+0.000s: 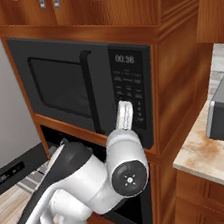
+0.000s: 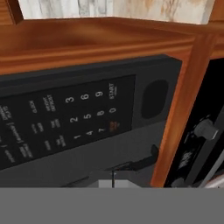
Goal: Transport the steak from the fridge to the microwave and turn on the microwave.
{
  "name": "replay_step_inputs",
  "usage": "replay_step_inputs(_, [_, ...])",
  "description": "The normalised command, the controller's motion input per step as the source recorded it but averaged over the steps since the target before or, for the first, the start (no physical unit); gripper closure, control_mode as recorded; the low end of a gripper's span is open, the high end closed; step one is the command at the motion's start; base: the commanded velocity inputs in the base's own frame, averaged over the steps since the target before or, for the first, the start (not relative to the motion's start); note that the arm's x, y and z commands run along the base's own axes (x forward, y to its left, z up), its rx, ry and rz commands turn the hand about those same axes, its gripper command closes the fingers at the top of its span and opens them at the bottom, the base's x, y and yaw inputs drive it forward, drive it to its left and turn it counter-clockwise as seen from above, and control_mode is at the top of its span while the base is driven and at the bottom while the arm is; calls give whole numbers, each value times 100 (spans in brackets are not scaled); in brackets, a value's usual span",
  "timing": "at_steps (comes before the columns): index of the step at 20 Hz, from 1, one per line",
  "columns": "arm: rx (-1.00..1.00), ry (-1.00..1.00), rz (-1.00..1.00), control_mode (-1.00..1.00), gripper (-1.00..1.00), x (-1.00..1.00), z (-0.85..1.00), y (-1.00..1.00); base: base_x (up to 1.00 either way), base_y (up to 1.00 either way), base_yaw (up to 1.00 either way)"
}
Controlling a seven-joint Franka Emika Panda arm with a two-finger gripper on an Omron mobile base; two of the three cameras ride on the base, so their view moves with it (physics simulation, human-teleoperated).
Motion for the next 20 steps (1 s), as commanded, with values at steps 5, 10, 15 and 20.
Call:
replay_step_inputs(5, [5,0,0,-100,100,31,-18,-13,0,0,0])
replay_step_inputs(10, [3,0,0,-100,100,26,-23,-8,0,0,0])
replay_step_inputs(15, [7,-6,0,-100,100,28,-2,-12,0,0,0])
replay_step_inputs(20, [5,-4,-1,-100,100,23,-6,-13,0,0,0])
